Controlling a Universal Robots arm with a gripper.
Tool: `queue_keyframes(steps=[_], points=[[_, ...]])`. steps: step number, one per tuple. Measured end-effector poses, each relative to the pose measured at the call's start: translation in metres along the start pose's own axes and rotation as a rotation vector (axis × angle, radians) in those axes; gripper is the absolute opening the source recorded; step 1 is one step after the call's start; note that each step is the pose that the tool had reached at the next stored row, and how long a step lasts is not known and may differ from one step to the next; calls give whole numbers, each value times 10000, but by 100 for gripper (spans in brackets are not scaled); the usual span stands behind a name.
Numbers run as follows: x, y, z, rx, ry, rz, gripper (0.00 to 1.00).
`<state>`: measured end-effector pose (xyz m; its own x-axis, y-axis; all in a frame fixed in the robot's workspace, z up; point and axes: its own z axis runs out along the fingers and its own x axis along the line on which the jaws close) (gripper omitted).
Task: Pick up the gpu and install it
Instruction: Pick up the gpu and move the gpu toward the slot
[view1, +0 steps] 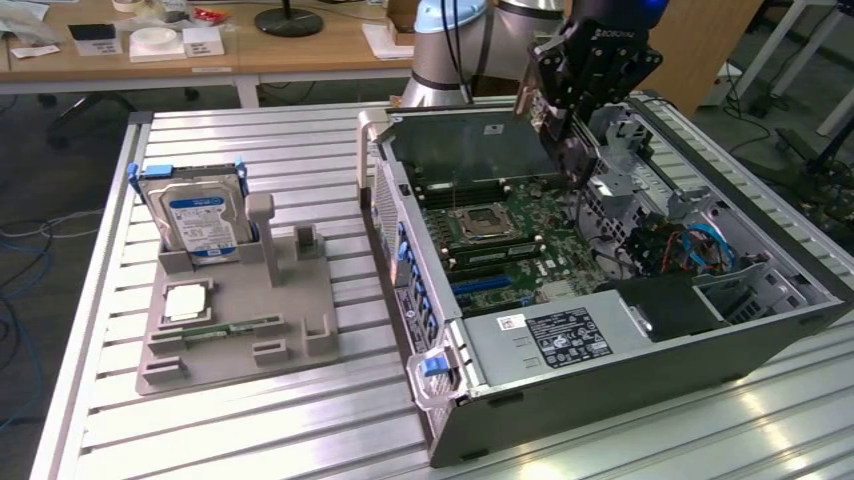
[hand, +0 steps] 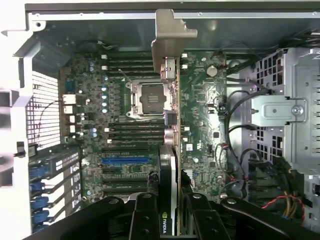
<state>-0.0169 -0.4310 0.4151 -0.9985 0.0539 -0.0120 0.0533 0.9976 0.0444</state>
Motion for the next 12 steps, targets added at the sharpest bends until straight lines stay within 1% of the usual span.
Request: queue_keyframes(steps=[12], points=[[-294,17,5,-2,1,1,27]])
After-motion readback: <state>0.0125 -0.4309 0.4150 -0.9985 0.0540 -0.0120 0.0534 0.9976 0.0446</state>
